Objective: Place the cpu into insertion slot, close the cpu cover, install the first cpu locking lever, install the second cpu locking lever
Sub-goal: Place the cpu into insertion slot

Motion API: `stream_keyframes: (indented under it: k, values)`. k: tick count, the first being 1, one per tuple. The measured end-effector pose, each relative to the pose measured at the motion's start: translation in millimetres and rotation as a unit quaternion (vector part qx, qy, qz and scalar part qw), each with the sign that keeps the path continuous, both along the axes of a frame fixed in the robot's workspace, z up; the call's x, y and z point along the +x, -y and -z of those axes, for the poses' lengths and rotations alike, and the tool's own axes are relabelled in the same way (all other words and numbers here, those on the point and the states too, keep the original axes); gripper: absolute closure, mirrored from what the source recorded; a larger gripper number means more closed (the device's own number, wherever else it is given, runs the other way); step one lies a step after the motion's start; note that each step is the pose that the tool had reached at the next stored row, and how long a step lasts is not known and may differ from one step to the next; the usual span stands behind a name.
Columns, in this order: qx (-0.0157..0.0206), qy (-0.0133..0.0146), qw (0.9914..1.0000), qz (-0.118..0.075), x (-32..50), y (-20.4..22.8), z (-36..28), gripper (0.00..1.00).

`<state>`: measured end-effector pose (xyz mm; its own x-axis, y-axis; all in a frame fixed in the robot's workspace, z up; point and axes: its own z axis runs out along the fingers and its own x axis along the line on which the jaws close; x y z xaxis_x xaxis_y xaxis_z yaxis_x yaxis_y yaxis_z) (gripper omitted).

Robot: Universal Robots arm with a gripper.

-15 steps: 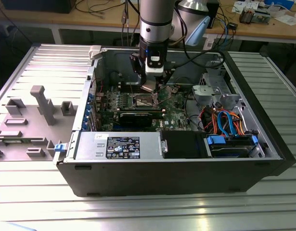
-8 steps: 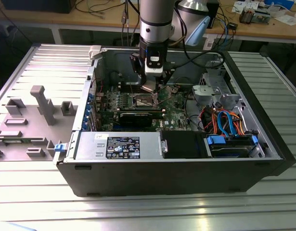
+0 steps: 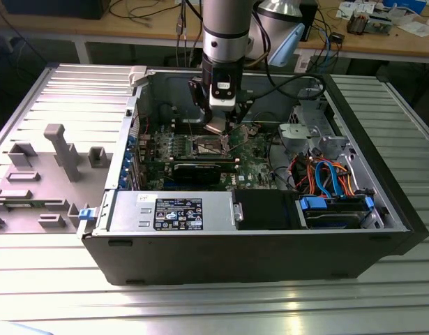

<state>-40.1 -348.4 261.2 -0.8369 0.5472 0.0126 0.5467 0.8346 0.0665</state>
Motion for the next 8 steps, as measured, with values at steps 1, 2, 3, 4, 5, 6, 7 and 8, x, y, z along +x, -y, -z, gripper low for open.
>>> stream_keyframes:
  k: [1,2,3,4,5,6,7,8]
  values:
    - [0.0,0.0,1.0,0.001,0.0,0.0,0.1,0.45]
    - [-0.0001,0.0,1.0,0.001,0.0,0.0,0.1,0.45]
    - [-0.0001,0.0,1.0,0.003,0.0,0.0,0.3,0.45]
    - [-0.0001,0.0,0.99999,0.004,0.0,0.0,0.4,0.45]
    - [-0.0002,0.0,0.99999,0.005,0.0,0.0,0.5,0.45]
    - [-0.0002,0.0,0.99998,0.006,0.0,0.0,0.6,0.45]
    - [-0.0003,0.0,0.99998,0.007,0.0,0.0,0.7,0.45]
    - [-0.0003,0.0,0.99997,0.008,0.0,0.0,0.8,0.45]
